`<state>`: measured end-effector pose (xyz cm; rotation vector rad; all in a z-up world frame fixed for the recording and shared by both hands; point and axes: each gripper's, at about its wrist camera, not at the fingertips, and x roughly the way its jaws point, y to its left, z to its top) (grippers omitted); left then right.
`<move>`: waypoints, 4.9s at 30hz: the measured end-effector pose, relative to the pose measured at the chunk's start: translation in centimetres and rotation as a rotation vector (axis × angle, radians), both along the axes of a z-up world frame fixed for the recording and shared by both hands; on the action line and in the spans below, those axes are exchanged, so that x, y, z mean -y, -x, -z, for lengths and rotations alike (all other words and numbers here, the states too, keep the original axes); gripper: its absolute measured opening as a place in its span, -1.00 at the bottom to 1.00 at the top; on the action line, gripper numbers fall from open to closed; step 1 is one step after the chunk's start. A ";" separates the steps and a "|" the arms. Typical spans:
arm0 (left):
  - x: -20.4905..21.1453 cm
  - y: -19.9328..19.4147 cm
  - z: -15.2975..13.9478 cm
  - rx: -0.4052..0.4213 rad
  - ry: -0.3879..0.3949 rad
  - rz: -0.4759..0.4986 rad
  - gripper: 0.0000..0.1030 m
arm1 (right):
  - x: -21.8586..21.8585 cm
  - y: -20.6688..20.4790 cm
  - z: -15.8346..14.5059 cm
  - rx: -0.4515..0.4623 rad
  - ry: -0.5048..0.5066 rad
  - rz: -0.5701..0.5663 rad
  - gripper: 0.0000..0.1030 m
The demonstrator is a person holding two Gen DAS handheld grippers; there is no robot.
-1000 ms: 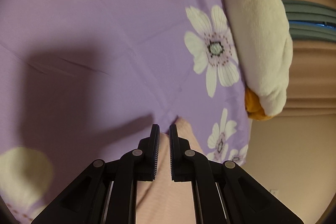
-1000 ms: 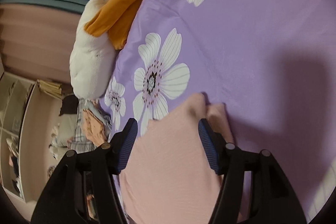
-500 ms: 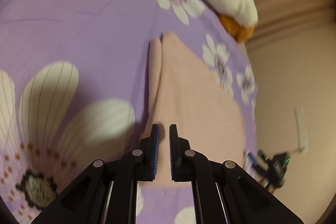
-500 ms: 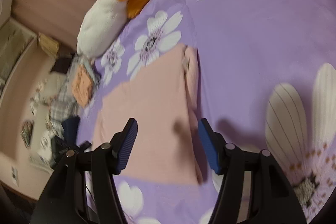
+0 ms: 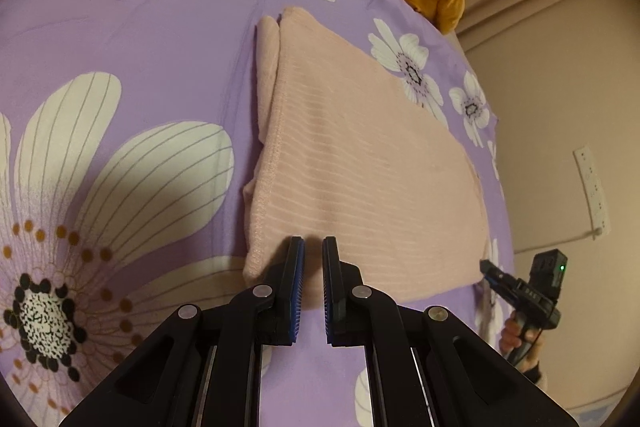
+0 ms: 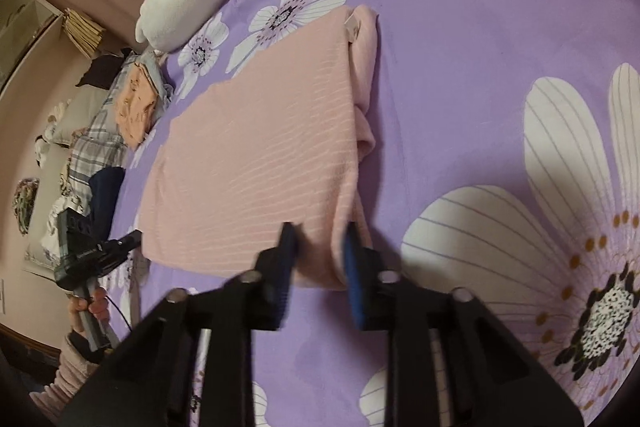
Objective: Fold small clothes
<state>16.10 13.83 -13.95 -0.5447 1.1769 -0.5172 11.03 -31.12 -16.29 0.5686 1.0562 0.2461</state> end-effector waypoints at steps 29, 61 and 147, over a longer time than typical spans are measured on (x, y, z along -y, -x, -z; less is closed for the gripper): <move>-4.3 -0.1 -0.6 0.008 0.063 -0.148 0.39 | 0.4 0.6 -0.9 0.024 -0.044 0.024 0.01; -1.5 1.9 -0.6 0.022 -0.149 -0.015 -0.97 | 2.0 2.0 -0.5 -0.016 0.047 0.046 -0.90; -1.4 -4.0 0.2 -0.009 0.099 -0.022 0.61 | 0.7 -3.4 -3.8 0.116 0.026 0.066 0.50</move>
